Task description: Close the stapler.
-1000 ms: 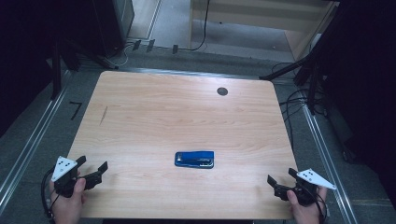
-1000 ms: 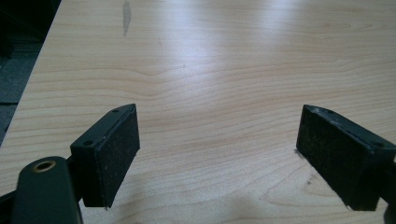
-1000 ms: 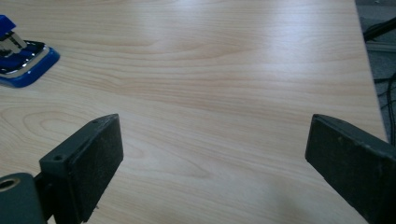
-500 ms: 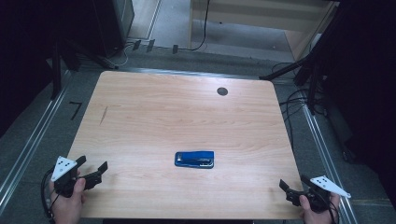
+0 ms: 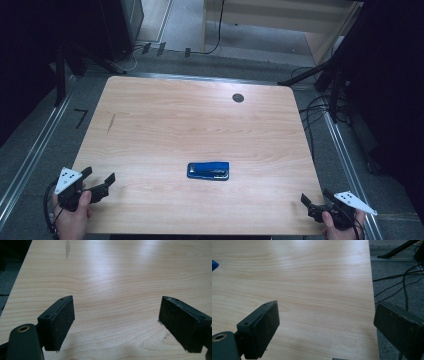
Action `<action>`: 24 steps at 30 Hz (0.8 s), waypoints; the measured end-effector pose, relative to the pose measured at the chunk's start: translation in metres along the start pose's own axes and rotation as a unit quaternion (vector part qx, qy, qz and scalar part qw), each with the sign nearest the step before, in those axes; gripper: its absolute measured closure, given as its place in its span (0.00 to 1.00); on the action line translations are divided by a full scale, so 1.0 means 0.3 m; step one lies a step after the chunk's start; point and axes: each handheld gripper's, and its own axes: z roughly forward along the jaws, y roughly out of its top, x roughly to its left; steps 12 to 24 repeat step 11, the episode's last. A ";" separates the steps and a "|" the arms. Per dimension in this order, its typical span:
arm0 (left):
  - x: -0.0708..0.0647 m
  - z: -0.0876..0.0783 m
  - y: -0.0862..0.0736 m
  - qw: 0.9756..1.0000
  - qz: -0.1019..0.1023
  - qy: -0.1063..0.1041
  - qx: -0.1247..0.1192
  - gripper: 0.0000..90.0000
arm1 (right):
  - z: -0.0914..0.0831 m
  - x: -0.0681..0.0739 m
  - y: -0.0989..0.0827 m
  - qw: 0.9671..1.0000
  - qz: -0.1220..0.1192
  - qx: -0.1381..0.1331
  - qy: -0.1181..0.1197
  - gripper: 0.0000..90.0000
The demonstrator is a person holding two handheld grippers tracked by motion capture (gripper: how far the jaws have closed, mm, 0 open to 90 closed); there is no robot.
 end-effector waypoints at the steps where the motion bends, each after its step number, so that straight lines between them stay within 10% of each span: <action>1: 0.000 0.000 0.000 1.000 0.000 0.000 0.000 0.16 | 0.000 0.002 -0.001 1.000 0.002 0.000 -0.001 0.08; 24: -0.001 0.003 0.002 1.000 0.001 -0.001 0.006 0.16 | 0.007 0.012 -0.010 1.000 -0.013 0.007 -0.008 0.08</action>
